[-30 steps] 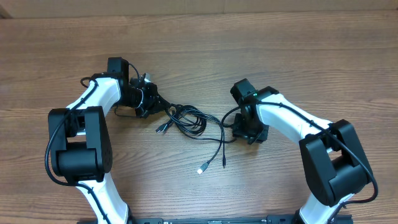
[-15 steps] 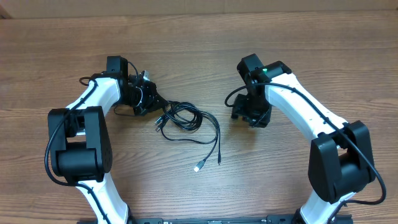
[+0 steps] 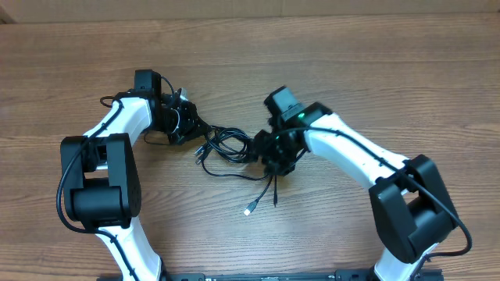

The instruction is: Untangle cables

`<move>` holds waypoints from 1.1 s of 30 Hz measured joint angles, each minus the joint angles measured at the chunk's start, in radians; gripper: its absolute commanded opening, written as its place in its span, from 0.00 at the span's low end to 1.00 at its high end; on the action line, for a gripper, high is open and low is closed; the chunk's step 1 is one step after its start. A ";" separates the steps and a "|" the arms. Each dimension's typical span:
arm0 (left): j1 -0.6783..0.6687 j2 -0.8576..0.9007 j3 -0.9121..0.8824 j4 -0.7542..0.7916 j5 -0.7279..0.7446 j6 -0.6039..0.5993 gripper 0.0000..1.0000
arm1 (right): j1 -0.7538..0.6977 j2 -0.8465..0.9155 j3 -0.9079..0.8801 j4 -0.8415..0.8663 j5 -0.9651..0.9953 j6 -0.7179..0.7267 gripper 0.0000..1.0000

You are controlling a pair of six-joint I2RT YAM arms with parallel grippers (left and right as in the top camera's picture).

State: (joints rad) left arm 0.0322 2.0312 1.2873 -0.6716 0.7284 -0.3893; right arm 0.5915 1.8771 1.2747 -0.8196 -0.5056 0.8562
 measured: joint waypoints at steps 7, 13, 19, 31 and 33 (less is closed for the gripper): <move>0.000 0.000 0.000 0.000 0.000 -0.004 0.05 | 0.079 0.000 -0.008 0.090 0.016 0.201 0.56; 0.000 0.000 0.000 0.003 0.000 -0.004 0.06 | 0.148 0.000 -0.008 0.142 0.118 0.383 0.43; 0.000 0.000 0.000 0.004 0.000 -0.004 0.06 | 0.197 0.000 -0.008 0.156 0.221 0.523 0.42; -0.003 0.000 0.000 0.005 0.000 -0.004 0.07 | 0.261 0.000 -0.008 0.203 0.355 0.651 0.38; -0.006 0.000 0.000 0.007 0.000 -0.004 0.07 | 0.261 0.000 -0.008 0.211 0.361 0.655 0.37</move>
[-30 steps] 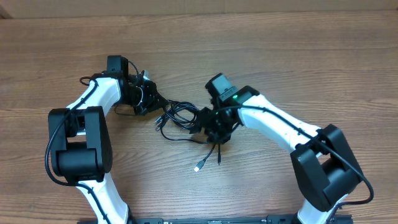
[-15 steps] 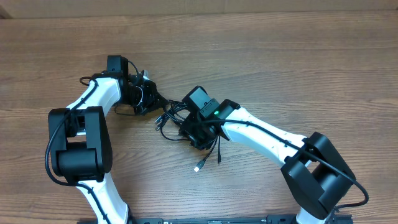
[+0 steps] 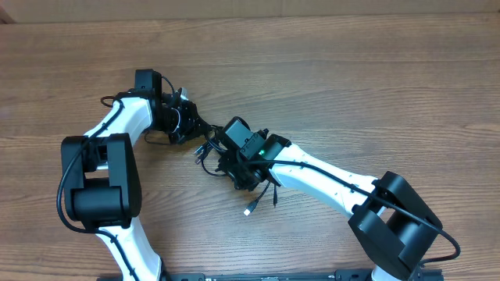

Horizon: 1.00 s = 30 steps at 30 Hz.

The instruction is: Untangle cables

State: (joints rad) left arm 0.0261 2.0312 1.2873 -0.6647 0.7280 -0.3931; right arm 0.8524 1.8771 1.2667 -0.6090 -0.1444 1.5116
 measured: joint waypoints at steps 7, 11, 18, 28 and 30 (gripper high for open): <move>-0.012 0.000 0.000 0.007 0.000 0.000 0.08 | 0.000 0.033 0.000 0.014 0.012 0.011 0.37; -0.014 0.000 0.000 0.008 0.000 0.000 0.08 | 0.000 0.082 0.000 0.017 0.014 0.016 0.38; -0.014 0.000 0.000 0.008 0.000 0.000 0.08 | 0.000 0.114 0.000 0.036 0.015 0.020 0.25; -0.014 0.000 0.000 0.013 -0.001 0.000 0.08 | -0.009 0.114 0.000 -0.034 -0.025 -0.220 0.04; -0.014 0.000 0.000 0.015 -0.001 0.000 0.08 | -0.026 0.114 0.000 -0.039 -0.085 -0.322 0.04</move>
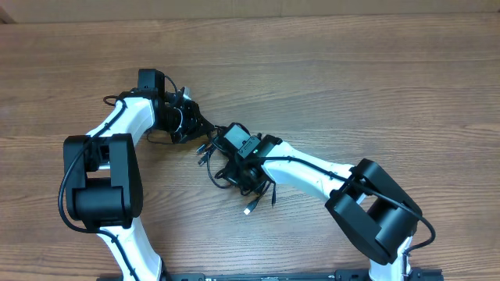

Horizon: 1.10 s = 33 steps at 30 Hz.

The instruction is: Untangle cables

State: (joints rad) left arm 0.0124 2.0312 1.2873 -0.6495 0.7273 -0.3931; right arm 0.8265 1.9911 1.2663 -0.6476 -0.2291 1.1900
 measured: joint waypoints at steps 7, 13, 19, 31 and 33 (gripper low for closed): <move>0.000 0.000 0.000 0.003 -0.003 0.000 0.08 | -0.120 0.000 0.000 -0.216 -0.168 -0.290 0.04; -0.003 0.000 0.000 0.008 -0.027 0.000 0.04 | -0.204 0.000 -0.001 -0.399 -0.172 -0.468 0.04; -0.006 0.000 0.000 0.008 -0.054 0.015 0.14 | -0.253 0.000 -0.001 -0.436 -0.019 -0.537 0.06; -0.006 0.000 0.000 0.007 0.088 0.194 0.51 | -0.267 -0.010 0.015 -0.457 0.194 -0.578 0.56; -0.006 0.000 0.000 0.003 0.108 0.209 0.51 | -0.274 -0.005 0.032 -0.482 0.184 -0.616 0.63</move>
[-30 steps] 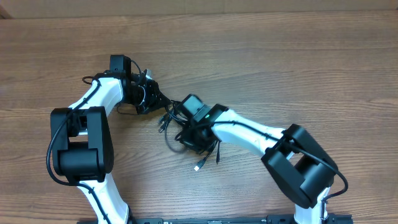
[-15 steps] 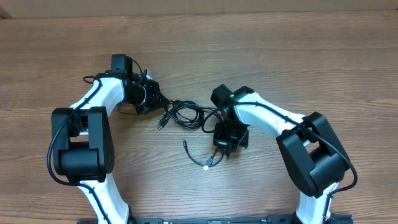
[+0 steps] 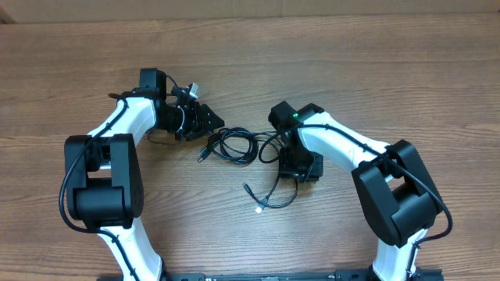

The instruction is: Untangle cables

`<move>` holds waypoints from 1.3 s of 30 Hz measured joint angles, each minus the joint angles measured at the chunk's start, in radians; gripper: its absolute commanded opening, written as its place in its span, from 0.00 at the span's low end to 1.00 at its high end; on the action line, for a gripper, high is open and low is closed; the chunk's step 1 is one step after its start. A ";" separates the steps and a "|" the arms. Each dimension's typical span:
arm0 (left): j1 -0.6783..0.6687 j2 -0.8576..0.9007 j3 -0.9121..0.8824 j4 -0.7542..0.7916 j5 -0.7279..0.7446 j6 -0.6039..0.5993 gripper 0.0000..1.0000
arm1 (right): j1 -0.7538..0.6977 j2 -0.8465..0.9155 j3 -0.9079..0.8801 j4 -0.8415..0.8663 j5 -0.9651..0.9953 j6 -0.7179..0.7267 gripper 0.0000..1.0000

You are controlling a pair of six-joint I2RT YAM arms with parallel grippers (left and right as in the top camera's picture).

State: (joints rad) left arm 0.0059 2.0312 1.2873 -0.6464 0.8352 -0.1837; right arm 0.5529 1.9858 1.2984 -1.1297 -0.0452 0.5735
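A black cable lies coiled (image 3: pixel 231 145) on the wooden table between the two arms, one plug end (image 3: pixel 202 154) pointing left. A strand runs right from the coil to my right gripper (image 3: pixel 301 168), which points down at the table and is shut on the cable. From there a second loop (image 3: pixel 275 199) curls toward the front and ends in a white-tipped connector (image 3: pixel 260 208). My left gripper (image 3: pixel 211 121) hangs just up-left of the coil, open and apart from it.
The wooden table (image 3: pixel 391 78) stretches to the back and right. The left arm's base (image 3: pixel 98 191) and the right arm's base (image 3: pixel 398 203) stand at the front corners. A thin lead (image 3: pixel 156 139) loops under the left wrist.
My right gripper has moved from the left part of the tangle to the right, and the cable now lies spread wider. The left gripper stands off the cable's left end.
The cables lay bunched between both grippers, with the left one at the bundle's left end. My right gripper then stood over the middle and left of the bundle at two moments. Now it is at the right, and the bundle is stretched into a coil and a separate loop.
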 measured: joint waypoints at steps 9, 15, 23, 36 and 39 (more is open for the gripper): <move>0.000 0.000 0.000 -0.031 0.007 0.024 0.53 | -0.010 0.005 0.128 -0.115 -0.087 -0.116 0.93; -0.028 0.000 0.000 -0.034 -0.059 0.026 0.50 | -0.010 0.005 0.097 -0.004 -0.097 -0.129 0.92; -0.106 0.000 0.000 -0.014 -0.119 0.002 0.38 | -0.008 -0.008 -0.023 0.117 -0.055 -0.131 0.63; -0.150 0.000 0.002 0.019 -0.224 -0.052 0.21 | 0.002 -0.035 -0.062 0.142 0.097 -0.134 0.08; -0.150 0.000 0.002 0.021 -0.229 -0.052 0.21 | 0.002 -0.035 -0.063 0.148 0.218 -0.134 0.07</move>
State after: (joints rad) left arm -0.1444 2.0312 1.2892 -0.6258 0.6060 -0.2359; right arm 0.5552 1.9503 1.2358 -0.9813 0.1726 0.4393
